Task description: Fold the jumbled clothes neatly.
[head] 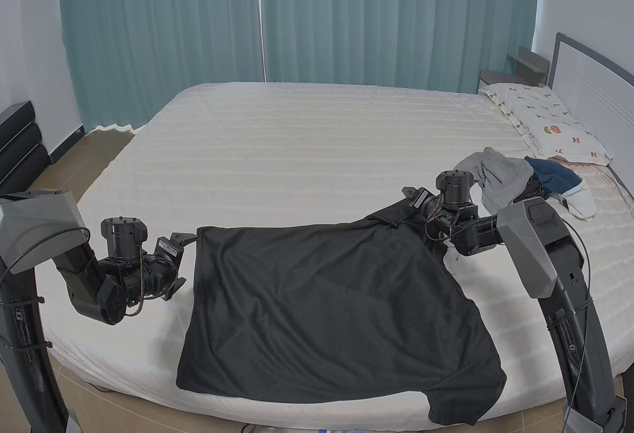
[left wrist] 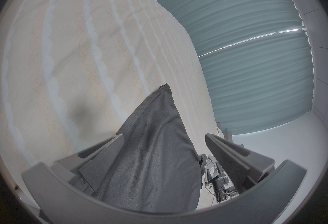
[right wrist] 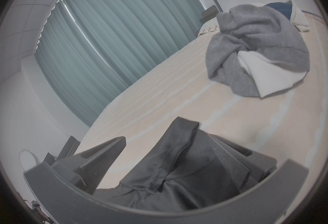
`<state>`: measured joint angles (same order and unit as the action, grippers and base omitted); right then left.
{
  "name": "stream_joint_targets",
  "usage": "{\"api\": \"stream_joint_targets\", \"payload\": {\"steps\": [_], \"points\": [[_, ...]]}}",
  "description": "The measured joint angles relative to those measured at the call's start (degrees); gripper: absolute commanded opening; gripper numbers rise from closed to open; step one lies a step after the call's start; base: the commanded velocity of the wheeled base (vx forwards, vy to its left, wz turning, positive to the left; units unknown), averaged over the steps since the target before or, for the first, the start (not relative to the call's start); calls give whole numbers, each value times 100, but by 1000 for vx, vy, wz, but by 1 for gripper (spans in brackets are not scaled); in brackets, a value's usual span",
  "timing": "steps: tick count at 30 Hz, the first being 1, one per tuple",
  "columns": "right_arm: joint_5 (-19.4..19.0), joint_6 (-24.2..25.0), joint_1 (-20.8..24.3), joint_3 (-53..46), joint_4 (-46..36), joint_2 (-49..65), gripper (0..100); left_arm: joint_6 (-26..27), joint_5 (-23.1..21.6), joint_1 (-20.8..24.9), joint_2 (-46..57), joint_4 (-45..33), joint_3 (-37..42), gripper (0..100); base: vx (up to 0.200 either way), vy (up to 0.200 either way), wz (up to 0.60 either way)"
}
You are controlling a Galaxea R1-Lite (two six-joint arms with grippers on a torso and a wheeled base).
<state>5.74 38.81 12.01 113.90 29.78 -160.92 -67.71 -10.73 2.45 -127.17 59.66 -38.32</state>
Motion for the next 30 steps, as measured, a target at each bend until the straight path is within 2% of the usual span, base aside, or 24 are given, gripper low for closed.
{"api": "stream_joint_targets", "payload": {"steps": [6,16,26,27,30], "points": [[-126,10,-99,-839,106,427,100,-1,-2,0,0,0,0,100,0,0,0],[-830,-41,-385,-2542,279,1167,100,2,-13,0,0,0,-10,100,0,0,0],[-984,-77,-438,-2964,311,1257,100,5,-18,0,0,0,-10,100,0,0,0],[-979,-78,-438,-2961,312,1243,0,5,-18,0,0,0,-10,100,0,0,0],[-940,-85,-433,-2933,328,1172,0,5,-18,2,0,0,-10,100,0,0,0]]}}
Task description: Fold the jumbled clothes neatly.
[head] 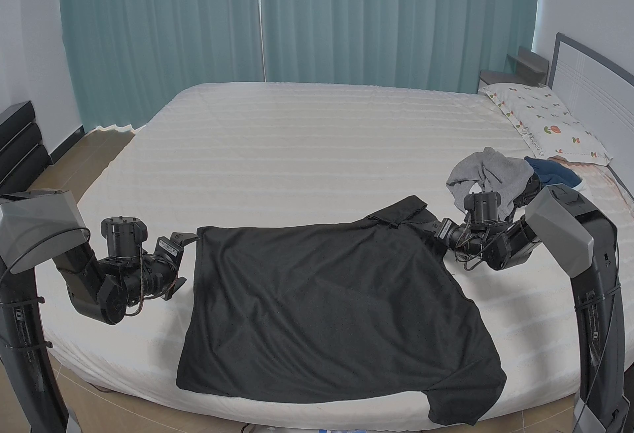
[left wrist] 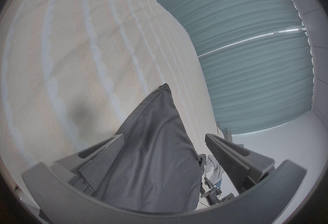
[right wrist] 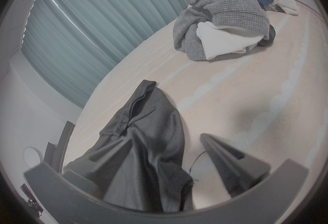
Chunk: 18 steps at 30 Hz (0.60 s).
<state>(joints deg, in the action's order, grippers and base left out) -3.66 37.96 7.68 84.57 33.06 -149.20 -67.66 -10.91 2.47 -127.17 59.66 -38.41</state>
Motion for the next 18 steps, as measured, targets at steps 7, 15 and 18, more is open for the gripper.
{"api": "stream_joint_targets", "payload": {"steps": [7,15,18], "points": [[95,2,-18,138,101,-91,0,2,0,-2,0,0,0,100,0,0,0],[377,-30,-162,471,106,-2,0,16,21,2,-6,0,0,100,0,0,0],[382,-239,-206,505,104,66,0,16,33,9,-12,0,0,100,0,0,0]]}}
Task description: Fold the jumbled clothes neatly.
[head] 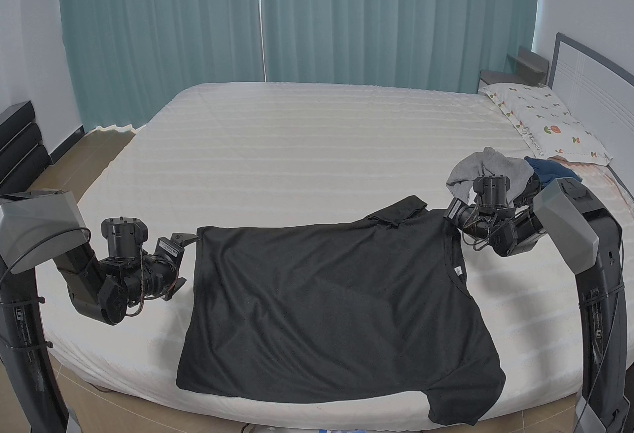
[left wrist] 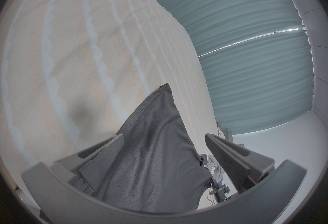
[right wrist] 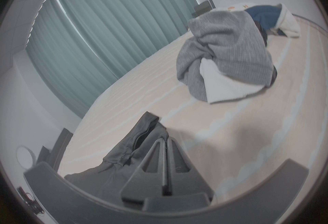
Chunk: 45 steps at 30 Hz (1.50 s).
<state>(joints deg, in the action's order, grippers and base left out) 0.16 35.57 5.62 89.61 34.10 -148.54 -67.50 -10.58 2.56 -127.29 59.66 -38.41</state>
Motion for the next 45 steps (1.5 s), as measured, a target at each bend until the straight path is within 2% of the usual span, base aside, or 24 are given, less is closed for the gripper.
{"api": "stream_joint_targets", "payload": {"steps": [7,15,16,21,29,33,39,45], "points": [[2,-735,-45,18,126,45,0,1,5,5,-7,0,0,100,0,0,0],[128,-1293,-59,21,444,-74,0,1,2,5,-7,0,0,100,0,0,0],[162,-1317,-63,18,525,-107,100,1,2,5,-7,0,0,100,0,0,0],[68,-1174,-61,-127,660,-177,100,1,2,2,-7,0,0,100,0,0,0],[-494,-530,-151,-709,663,102,100,1,5,5,-7,0,0,100,0,0,0],[-774,-443,-282,-1246,677,328,100,1,2,5,-7,0,0,100,0,0,0],[-1438,-412,-472,-2366,696,714,100,1,5,5,-7,0,0,100,0,0,0],[-1718,-377,-560,-3077,934,965,100,1,2,5,-7,0,0,100,0,0,0]]}}
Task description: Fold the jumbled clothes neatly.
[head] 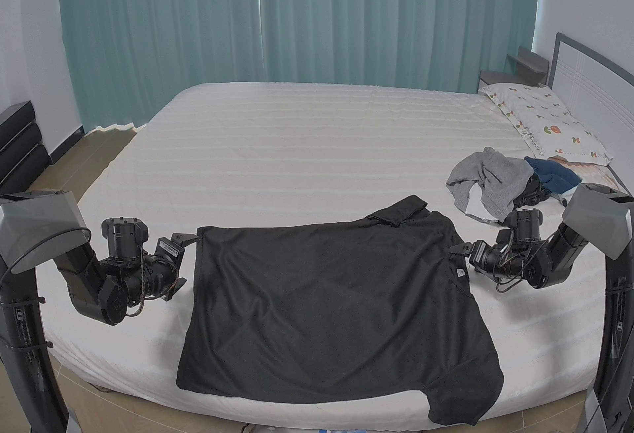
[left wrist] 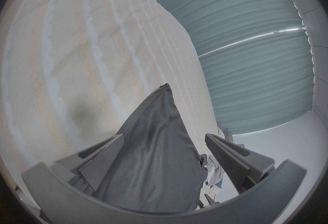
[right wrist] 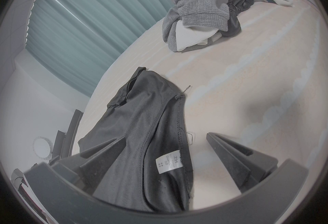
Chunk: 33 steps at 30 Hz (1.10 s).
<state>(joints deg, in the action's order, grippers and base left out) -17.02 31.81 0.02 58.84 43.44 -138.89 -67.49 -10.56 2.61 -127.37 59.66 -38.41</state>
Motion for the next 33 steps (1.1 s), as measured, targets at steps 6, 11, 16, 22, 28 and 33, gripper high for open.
{"api": "stream_joint_targets", "payload": {"steps": [6,11,16,22,28,33], "points": [[-2,0,18,-149,66,49,100,0,0,-5,0,0,0,100,0,0,0],[0,-17,28,-280,63,55,0,0,0,-2,0,0,0,100,0,0,0],[46,-55,27,-375,46,63,0,0,2,-7,0,0,0,100,0,0,0],[68,-77,-35,-502,57,99,0,0,0,-7,0,0,0,100,0,0,0],[68,-83,-123,-628,233,215,0,0,0,-7,0,0,0,100,0,0,0],[68,-99,-202,-708,252,399,0,0,0,-5,0,0,0,100,0,0,0]]}}
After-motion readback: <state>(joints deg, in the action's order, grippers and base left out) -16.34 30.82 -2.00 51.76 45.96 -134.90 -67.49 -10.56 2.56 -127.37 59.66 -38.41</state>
